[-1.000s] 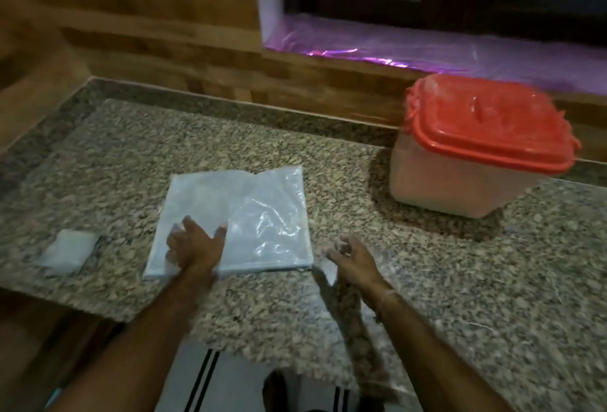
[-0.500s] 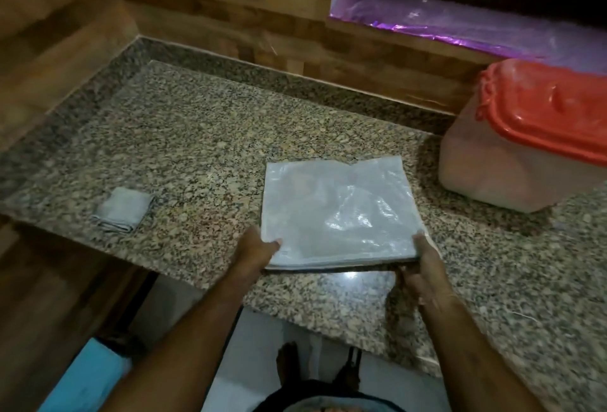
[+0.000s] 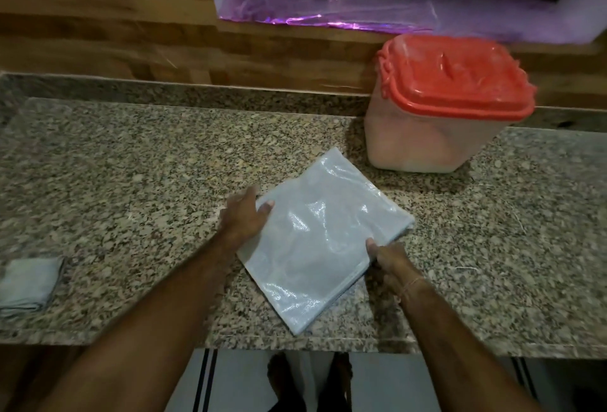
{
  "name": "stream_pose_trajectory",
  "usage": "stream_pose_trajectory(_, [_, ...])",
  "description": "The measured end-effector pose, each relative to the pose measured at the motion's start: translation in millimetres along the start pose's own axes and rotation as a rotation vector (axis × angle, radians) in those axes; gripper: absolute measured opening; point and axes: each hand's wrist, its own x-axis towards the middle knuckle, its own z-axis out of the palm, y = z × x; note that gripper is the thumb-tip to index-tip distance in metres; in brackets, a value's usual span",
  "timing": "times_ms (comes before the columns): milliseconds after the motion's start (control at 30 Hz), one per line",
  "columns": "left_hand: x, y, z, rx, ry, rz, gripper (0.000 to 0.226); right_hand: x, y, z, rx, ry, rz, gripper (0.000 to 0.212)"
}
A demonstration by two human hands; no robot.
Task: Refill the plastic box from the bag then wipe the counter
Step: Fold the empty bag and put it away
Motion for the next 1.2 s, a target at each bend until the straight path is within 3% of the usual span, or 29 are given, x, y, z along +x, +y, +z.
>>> stream_pose_trajectory(133, [27.7, 15.6, 13.8, -0.124, -0.068, 0.006, 0.061, 12.9, -18.4, -3.3, -0.108, -0.068, -0.101, 0.031])
stream_pose_trajectory(233, [28.4, 17.3, 21.2, -0.28, 0.04, -0.039, 0.031, 23.3, -18.6, -7.8, -0.097, -0.073, -0.128, 0.03])
stream_pose_trajectory(400, [12.7, -6.9, 42.0, -0.509, 0.139, -0.277, 0.04, 13.9, -3.8, -16.8, -0.208, -0.03, -0.103, 0.024])
stream_pose_trajectory(500, [4.2, -22.0, 45.6, -0.722, 0.098, -0.312, 0.033, 13.7, 0.4, -15.3, -0.274, -0.035, -0.094, 0.039])
stream_pose_trajectory(600, [5.9, -37.4, 49.9, -0.875, 0.164, -0.386, 0.02, 28.9, 8.3, -13.3, -0.296, -0.097, -0.092, 0.071])
stream_pose_trajectory(667, [-1.0, -34.0, 46.5, -0.904, 0.215, -0.408, 0.019, 38.7, 11.5, -9.1, -0.355, -0.143, -0.112, 0.081])
stream_pose_trajectory(800, [-9.7, -20.5, 33.8, -0.881, 0.182, -0.375, 0.012, 26.8, -4.0, -1.1, -0.386, -0.161, -0.144, 0.05])
stream_pose_trajectory(933, [-5.2, -19.5, 21.3, -0.755, 0.178, -0.414, 0.043, 10.6, -30.7, 4.5, -0.219, -0.178, -0.107, 0.029])
stream_pose_trajectory(1033, [-5.4, -17.4, 7.6, -0.737, 0.141, -0.456, 0.048, 10.2, -40.0, 4.0, -0.049, -0.193, -0.05, 0.015])
stream_pose_trajectory(1200, [-10.8, 0.9, -32.5, -0.944, 0.052, -0.437, 0.03, -12.9, -76.6, 9.8, 0.202, -0.255, -0.063, 0.019])
